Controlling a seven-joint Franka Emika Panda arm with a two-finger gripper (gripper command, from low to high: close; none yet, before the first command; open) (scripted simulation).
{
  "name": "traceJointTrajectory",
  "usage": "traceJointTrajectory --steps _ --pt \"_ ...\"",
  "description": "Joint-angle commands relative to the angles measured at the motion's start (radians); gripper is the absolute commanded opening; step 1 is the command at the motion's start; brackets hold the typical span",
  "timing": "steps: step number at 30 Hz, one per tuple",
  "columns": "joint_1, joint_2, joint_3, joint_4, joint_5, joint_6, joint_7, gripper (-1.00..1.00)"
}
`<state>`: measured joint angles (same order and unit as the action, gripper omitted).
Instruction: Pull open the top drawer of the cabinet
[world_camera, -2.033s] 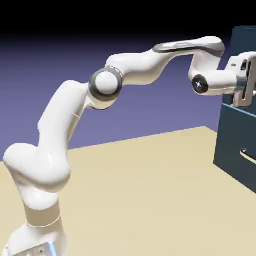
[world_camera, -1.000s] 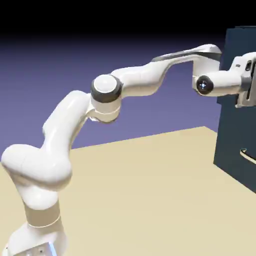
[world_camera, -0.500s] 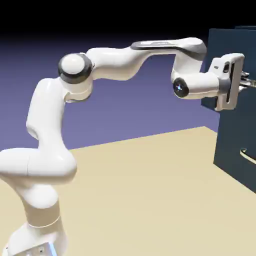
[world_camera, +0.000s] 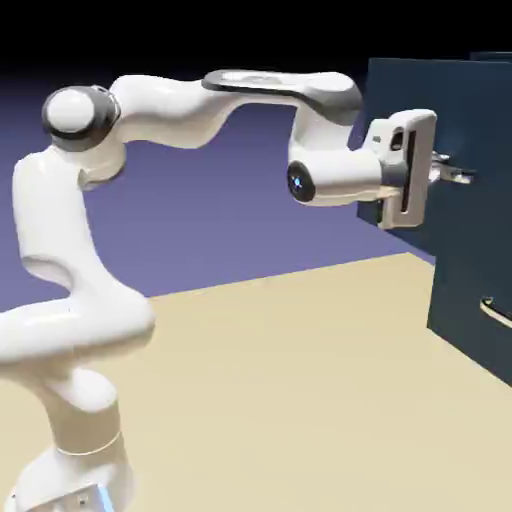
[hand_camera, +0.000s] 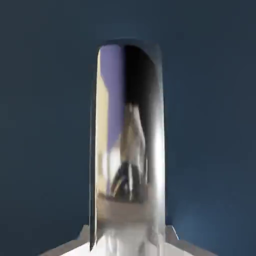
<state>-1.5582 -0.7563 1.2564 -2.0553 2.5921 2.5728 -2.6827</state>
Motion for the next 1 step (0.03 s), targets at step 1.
traceJointTrajectory --steps 1 --pt "-0.025 -0.036 0.004 0.004 -0.006 -0.017 0.037 -1.00"
